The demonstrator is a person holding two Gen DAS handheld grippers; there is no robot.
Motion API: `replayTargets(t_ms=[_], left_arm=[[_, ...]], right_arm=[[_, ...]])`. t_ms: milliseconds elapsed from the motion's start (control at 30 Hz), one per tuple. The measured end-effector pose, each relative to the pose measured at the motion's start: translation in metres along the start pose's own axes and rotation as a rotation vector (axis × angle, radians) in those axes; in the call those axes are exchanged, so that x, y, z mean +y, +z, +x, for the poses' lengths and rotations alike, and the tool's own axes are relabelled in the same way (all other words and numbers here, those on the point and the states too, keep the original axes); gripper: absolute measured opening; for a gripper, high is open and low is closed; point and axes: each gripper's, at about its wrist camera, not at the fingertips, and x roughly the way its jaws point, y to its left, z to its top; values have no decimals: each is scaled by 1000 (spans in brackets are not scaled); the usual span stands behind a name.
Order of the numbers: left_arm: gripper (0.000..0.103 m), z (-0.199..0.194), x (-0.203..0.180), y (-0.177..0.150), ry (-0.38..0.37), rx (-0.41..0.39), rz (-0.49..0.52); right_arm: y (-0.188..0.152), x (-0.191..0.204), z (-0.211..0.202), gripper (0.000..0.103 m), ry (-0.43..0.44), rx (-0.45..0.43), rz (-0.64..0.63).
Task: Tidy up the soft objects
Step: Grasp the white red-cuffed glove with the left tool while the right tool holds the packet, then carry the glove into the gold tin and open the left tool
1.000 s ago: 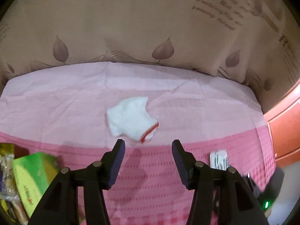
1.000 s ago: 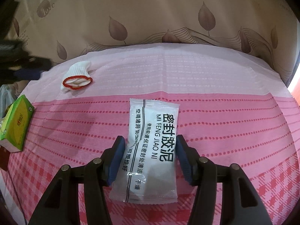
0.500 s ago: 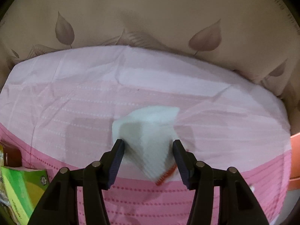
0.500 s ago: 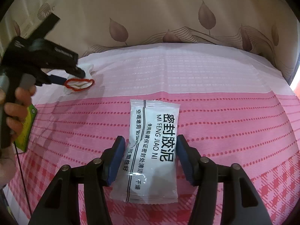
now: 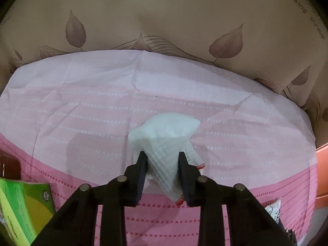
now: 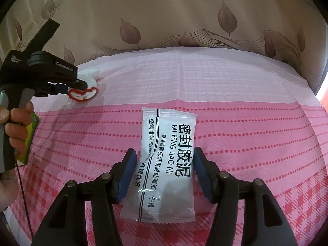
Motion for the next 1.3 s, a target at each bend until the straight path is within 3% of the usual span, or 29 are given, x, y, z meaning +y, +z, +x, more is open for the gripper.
replayTargets(t_ms=[567, 900, 1300], left_arm=[[29, -48, -22, -42, -13, -29, 72], [29, -83, -21, -68, -29, -50, 96], [29, -131, -15, -98, -16, -109, 193]], right_arm=[[1, 6, 4, 58, -15, 5, -16], [0, 6, 4, 58, -19, 6, -20], [1, 8, 8, 58, -39, 10, -36]])
